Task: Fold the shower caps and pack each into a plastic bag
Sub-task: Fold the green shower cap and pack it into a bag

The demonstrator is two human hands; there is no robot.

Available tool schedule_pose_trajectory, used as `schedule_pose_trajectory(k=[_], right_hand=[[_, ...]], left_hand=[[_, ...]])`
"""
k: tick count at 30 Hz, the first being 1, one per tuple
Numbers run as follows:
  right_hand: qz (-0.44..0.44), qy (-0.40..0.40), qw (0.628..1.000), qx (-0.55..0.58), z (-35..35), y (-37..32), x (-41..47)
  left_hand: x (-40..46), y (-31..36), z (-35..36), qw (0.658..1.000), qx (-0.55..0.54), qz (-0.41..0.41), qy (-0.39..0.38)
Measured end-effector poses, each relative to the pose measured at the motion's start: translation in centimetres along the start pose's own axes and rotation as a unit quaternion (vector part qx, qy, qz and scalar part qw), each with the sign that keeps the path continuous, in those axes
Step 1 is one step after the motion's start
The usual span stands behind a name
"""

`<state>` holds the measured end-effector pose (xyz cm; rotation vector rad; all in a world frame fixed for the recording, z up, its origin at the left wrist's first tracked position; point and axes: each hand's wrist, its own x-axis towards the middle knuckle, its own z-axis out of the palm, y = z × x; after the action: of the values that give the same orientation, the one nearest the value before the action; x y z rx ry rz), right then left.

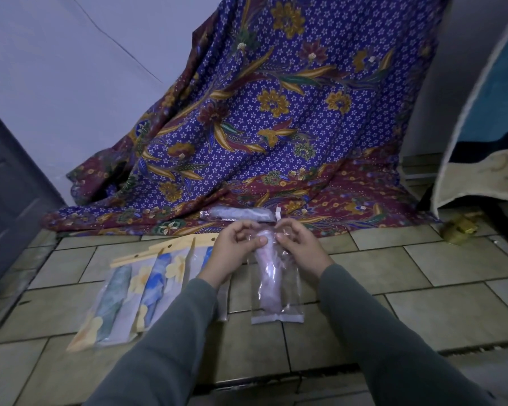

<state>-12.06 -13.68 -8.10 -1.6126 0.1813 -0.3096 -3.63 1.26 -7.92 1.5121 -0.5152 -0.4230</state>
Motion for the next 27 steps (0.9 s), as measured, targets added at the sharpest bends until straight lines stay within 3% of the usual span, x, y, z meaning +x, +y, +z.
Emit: schedule_pose_trajectory(k=[13,18,24,27], right_hand=[[0.044,-0.024,0.998,0.035,1.0,-0.2,-0.8],[0.083,-0.017,0.987,0.136,0.7,-0.7,-1.2],[0.063,0.029,0.997,0.022,1.0,-1.7,-0.6],[0.093,0.041,0.994,0.037,0.9,-2.6,-0.5]], left_hand=[[-0.9,2.0,-1.8,0.992,0.071,0.005,-0.108],[-1.5,2.7,-1.3,0.99,0.132,-0.018,-0.055],[-2.2,2.7,-0.5,0.993,0.122,0.001,-0.004],[-2.5,3.3,-0.6,0.997,0.078,-0.018,0.013]])
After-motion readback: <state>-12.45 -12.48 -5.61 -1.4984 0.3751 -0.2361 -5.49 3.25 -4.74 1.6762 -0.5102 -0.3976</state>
